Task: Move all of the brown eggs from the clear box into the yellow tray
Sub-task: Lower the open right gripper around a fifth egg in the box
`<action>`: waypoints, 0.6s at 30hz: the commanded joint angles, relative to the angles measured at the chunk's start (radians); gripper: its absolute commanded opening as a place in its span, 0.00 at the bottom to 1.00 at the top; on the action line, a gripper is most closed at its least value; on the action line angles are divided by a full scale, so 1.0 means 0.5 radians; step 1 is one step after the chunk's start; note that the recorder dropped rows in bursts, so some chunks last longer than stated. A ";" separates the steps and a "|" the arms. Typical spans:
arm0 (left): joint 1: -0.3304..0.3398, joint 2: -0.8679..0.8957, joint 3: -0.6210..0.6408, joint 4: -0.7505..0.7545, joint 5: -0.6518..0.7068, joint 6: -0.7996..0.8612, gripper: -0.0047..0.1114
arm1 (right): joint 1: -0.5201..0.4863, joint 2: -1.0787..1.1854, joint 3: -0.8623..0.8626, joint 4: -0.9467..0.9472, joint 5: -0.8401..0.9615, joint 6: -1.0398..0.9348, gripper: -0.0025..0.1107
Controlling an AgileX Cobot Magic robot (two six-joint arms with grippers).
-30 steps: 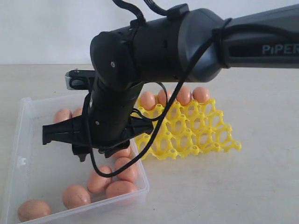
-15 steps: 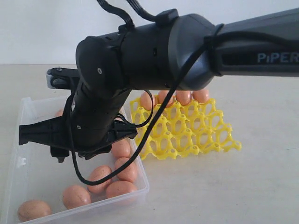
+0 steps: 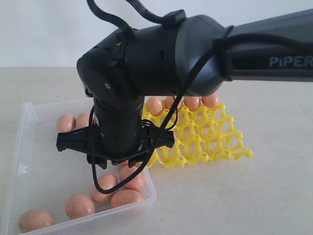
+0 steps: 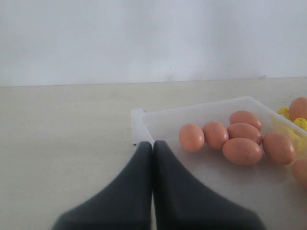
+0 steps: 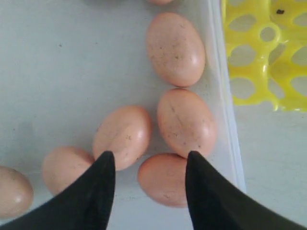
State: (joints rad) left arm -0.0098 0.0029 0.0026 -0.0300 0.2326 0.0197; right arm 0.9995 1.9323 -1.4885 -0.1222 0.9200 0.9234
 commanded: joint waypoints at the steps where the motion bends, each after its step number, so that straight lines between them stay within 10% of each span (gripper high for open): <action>1: -0.011 -0.006 -0.005 -0.011 -0.003 0.001 0.00 | 0.074 -0.005 -0.011 -0.103 -0.126 0.111 0.47; 5: -0.011 -0.006 -0.005 -0.011 -0.003 0.001 0.00 | 0.109 0.033 -0.011 -0.182 -0.064 0.234 0.66; 18: -0.039 -0.006 -0.005 -0.011 -0.002 0.001 0.00 | 0.206 0.225 -0.120 -0.261 -0.011 0.392 0.64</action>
State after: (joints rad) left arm -0.0136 0.0029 0.0026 -0.0300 0.2326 0.0197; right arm 1.1003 2.0379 -1.5432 -0.2323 0.9135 1.1017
